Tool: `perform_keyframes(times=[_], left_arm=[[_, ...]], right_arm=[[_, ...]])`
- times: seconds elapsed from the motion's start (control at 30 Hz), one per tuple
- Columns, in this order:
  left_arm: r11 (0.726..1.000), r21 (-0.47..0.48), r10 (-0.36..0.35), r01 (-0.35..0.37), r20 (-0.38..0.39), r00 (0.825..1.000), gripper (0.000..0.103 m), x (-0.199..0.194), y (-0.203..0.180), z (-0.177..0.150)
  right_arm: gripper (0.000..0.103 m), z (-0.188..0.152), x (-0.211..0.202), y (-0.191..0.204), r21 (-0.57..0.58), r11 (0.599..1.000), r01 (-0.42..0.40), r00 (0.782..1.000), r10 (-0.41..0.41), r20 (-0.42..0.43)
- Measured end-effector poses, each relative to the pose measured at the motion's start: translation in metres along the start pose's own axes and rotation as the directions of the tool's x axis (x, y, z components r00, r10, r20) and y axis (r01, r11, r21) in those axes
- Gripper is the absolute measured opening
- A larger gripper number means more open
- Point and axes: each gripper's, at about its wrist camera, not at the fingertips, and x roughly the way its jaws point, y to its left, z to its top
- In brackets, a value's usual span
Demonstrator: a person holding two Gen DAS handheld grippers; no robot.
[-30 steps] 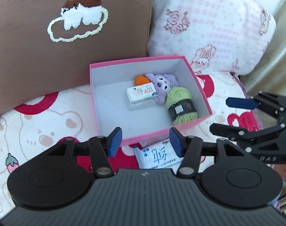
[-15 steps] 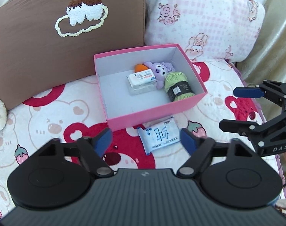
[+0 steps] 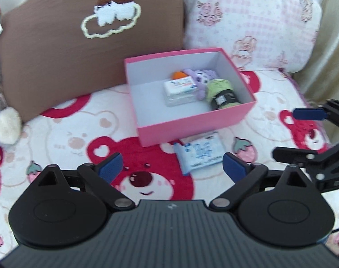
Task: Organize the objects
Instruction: 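Raise the open left gripper out of the pink box, then move the left gripper down to the blue-printed wet-wipes pack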
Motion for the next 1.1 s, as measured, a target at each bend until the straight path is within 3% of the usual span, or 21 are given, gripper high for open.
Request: perform_keyframes(times=[0.2,0.37,0.53,0.8,0.93,1.1], left_arm=[[0.999,-0.022,0.029,-0.029,0.009,1.0,0.098,0.016,-0.004,-0.004],[0.995,-0.089,-0.044,0.044,-0.004,0.999,0.098,0.034,-0.008,-0.011],[0.998,-0.046,-0.033,0.034,0.016,0.999,0.098,0.042,-0.015,-0.022],[0.991,-0.119,-0.058,0.058,0.009,0.998,0.098,0.066,0.0,-0.034],[0.986,-0.147,-0.079,0.078,0.002,0.997,0.098,0.081,0.008,-0.04],[0.98,-0.179,-0.084,0.085,0.012,0.996,0.098,0.1,0.018,-0.047]], right_arm=[[0.093,-0.009,0.006,-0.01,0.053,0.999,0.01,1.0,-0.009,-0.018],[0.093,-0.022,0.015,-0.015,0.094,0.996,0.002,1.0,-0.001,-0.009],[0.093,-0.032,0.017,-0.008,0.055,0.998,-0.011,1.0,0.01,0.021],[0.093,-0.049,0.023,0.018,-0.1,0.995,0.001,0.996,0.008,0.091],[0.093,-0.056,0.031,0.021,-0.113,0.992,-0.061,0.991,0.073,0.11],[0.093,-0.058,0.052,0.02,-0.065,0.995,-0.07,0.995,0.075,0.07]])
